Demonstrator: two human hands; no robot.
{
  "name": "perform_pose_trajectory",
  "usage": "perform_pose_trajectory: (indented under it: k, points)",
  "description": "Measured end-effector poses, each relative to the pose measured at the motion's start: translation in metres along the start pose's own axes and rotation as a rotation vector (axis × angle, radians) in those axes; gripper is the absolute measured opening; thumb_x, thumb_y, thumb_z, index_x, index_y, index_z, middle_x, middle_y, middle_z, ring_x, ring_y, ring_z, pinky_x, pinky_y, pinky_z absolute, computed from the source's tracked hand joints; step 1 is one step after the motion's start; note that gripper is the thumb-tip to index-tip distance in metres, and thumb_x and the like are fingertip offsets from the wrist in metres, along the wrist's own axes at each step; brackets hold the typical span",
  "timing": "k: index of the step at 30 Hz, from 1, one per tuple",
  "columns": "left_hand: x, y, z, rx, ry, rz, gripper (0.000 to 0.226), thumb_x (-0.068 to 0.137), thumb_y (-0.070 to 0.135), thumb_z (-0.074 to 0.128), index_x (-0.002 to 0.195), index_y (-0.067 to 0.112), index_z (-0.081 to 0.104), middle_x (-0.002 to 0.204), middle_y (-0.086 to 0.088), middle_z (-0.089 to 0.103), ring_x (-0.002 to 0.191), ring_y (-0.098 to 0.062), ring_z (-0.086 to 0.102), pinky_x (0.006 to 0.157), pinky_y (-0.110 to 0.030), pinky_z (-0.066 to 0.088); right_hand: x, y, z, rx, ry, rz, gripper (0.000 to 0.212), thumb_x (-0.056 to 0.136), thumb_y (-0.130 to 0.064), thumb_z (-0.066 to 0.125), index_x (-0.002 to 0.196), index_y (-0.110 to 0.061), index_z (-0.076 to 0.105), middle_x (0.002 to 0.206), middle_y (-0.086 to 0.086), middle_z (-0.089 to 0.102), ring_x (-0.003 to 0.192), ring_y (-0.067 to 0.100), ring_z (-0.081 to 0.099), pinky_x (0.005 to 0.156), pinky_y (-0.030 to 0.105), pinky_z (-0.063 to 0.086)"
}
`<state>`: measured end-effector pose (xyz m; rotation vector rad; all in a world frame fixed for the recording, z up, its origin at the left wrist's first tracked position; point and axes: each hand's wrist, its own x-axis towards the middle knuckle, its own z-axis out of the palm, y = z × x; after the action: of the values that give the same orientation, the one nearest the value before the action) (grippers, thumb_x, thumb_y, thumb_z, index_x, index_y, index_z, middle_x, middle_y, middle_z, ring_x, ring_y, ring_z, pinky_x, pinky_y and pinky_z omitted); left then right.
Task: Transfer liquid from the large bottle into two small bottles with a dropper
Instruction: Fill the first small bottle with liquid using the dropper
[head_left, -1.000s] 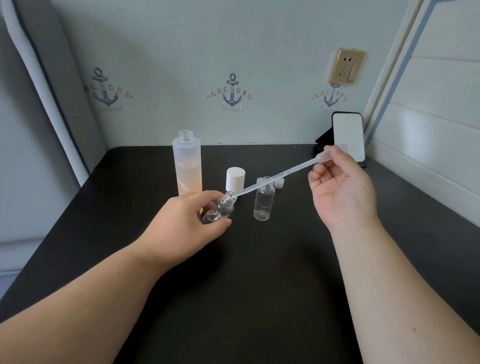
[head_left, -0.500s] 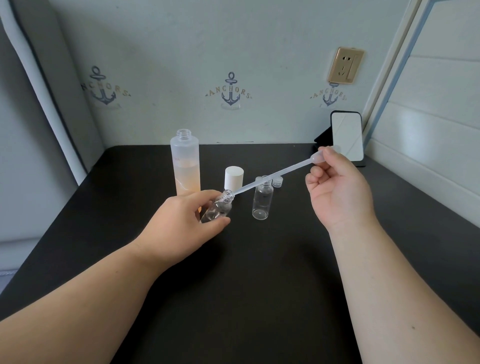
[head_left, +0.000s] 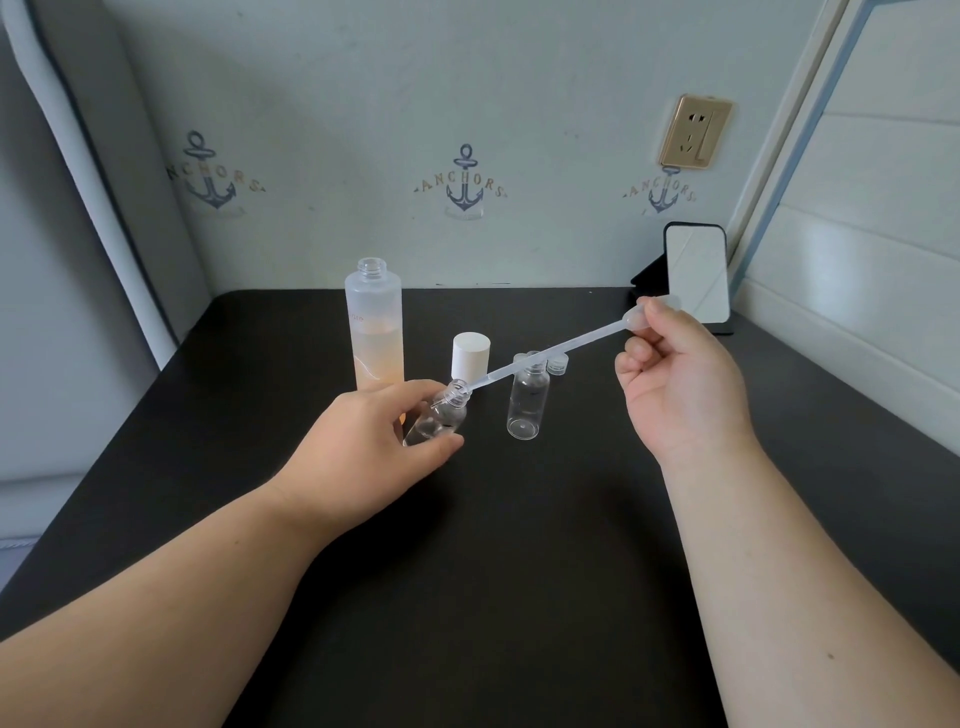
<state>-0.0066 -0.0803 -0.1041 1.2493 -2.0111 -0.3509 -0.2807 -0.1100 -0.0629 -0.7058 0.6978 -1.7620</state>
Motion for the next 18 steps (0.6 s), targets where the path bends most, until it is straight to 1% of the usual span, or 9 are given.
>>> perform_pose_trajectory:
  k: [3, 6, 10, 14, 18]
  points:
    - [0.0001, 0.0010, -0.0001, 0.004, -0.002, -0.003, 0.027, 0.083, 0.046, 0.073, 0.102, 0.058, 0.058, 0.095, 0.034, 0.058, 0.078, -0.005, 0.058, 0.063, -0.012, 0.044, 0.0001, -0.0001, -0.0001, -0.001, -0.002, -0.006, 0.022, 0.092, -0.006, 0.067, 0.074, -0.014, 0.078, 0.075, 0.002, 0.067, 0.056, 0.010, 0.052, 0.056, 0.019, 0.043]
    - [-0.0004, 0.0005, -0.0002, 0.008, -0.002, -0.003, 0.026, 0.083, 0.045, 0.073, 0.103, 0.055, 0.060, 0.092, 0.034, 0.058, 0.078, -0.005, 0.058, 0.061, -0.012, 0.043, 0.0004, 0.0003, 0.0001, 0.003, 0.011, -0.013, 0.021, 0.092, -0.004, 0.067, 0.076, -0.012, 0.077, 0.074, 0.003, 0.068, 0.056, 0.010, 0.053, 0.056, 0.018, 0.043]
    - [-0.0006, 0.0010, -0.0003, -0.013, 0.004, 0.004, 0.027, 0.083, 0.043, 0.074, 0.101, 0.057, 0.059, 0.093, 0.031, 0.059, 0.077, -0.006, 0.058, 0.066, -0.011, 0.044, 0.0014, 0.0003, -0.0011, -0.001, 0.004, -0.020, 0.020, 0.092, -0.004, 0.068, 0.078, -0.011, 0.078, 0.075, 0.004, 0.069, 0.055, 0.010, 0.052, 0.055, 0.018, 0.043]
    - [-0.0003, 0.0021, -0.0002, -0.009, 0.004, 0.001, 0.026, 0.081, 0.046, 0.072, 0.099, 0.059, 0.058, 0.093, 0.034, 0.058, 0.076, -0.006, 0.058, 0.065, -0.010, 0.043, 0.0020, 0.0010, -0.0017, -0.013, -0.001, -0.032, 0.024, 0.093, -0.004, 0.068, 0.074, -0.013, 0.079, 0.075, 0.004, 0.069, 0.054, 0.009, 0.050, 0.056, 0.018, 0.042]
    - [-0.0003, 0.0030, -0.0006, -0.004, 0.001, 0.000, 0.025, 0.082, 0.046, 0.072, 0.100, 0.057, 0.058, 0.094, 0.034, 0.058, 0.078, -0.005, 0.058, 0.066, -0.011, 0.044, 0.0019, 0.0011, -0.0009, 0.009, -0.001, -0.032, 0.022, 0.092, -0.005, 0.068, 0.075, -0.013, 0.079, 0.075, 0.003, 0.069, 0.057, 0.010, 0.053, 0.057, 0.019, 0.044]
